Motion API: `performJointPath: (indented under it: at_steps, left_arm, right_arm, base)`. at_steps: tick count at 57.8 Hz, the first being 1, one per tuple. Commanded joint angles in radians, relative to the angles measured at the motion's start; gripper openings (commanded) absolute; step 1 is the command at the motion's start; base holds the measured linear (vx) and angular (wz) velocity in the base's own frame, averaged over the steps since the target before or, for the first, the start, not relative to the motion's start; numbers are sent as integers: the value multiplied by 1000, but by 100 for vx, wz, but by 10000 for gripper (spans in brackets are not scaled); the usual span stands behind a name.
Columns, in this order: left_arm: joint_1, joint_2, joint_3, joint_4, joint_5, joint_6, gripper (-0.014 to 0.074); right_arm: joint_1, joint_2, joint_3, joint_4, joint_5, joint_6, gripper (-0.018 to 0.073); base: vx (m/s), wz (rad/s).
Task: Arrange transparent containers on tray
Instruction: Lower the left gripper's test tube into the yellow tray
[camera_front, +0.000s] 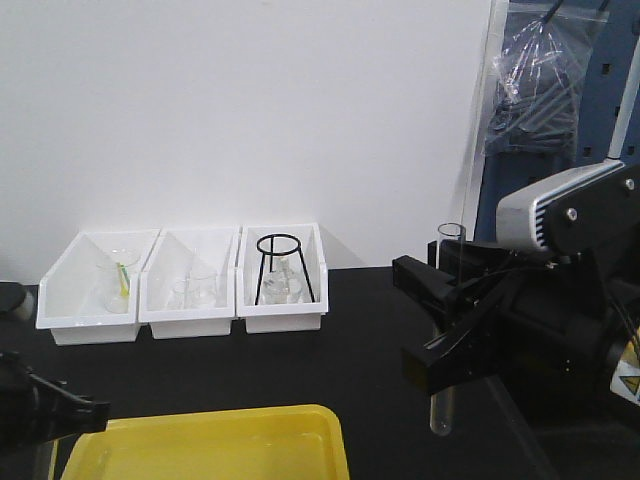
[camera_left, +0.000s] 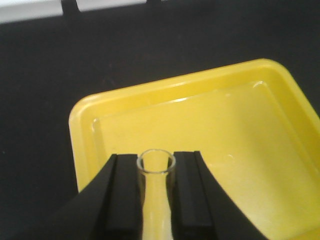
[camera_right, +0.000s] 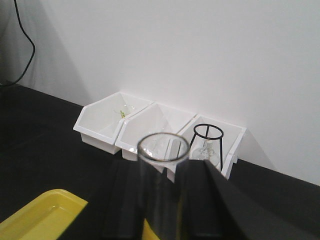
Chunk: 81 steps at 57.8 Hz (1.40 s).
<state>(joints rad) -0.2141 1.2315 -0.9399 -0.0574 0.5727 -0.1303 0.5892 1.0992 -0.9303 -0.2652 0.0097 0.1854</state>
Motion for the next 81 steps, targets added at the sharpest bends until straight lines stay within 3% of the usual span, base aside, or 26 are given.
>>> performJointPath:
  at_steps: [1,20,35,49,64,70,81]
  left_arm:
    - [-4,72,-103,-21,17,-8,0]
    - [-4,371,-281,-78,61,-8,0]
    - [-4,510,-290,-81,77,-8,0]
    - [-4,551,-291,-73,3,-8,1]
    - [-4,560,-290,20,-30,-13,4]
    - [-4,583,-290,57,-5,-86,4]
    - [-4,617,-290,75,0,-138,4]
  right_arm:
    - [0,-18,-34,-1,-60,-5,-11]
    - [0,-18,-34,-1,4,-5,-11]
    - [0,-18,-34,1,17,-5,-11]
    - [0,-18,-34,1,60,-5,-11]
    - [0,-18,-34,3,62,-1,-11]
    - [0,-18,-34,3,62,-1,-11]
    - [0,-18,-34,3,67,-2,-11]
  base:
    - [0,0]
    - [0,0]
    - [0,0]
    - [0,0]
    - [0,0]
    - [0,0]
    - [0,0]
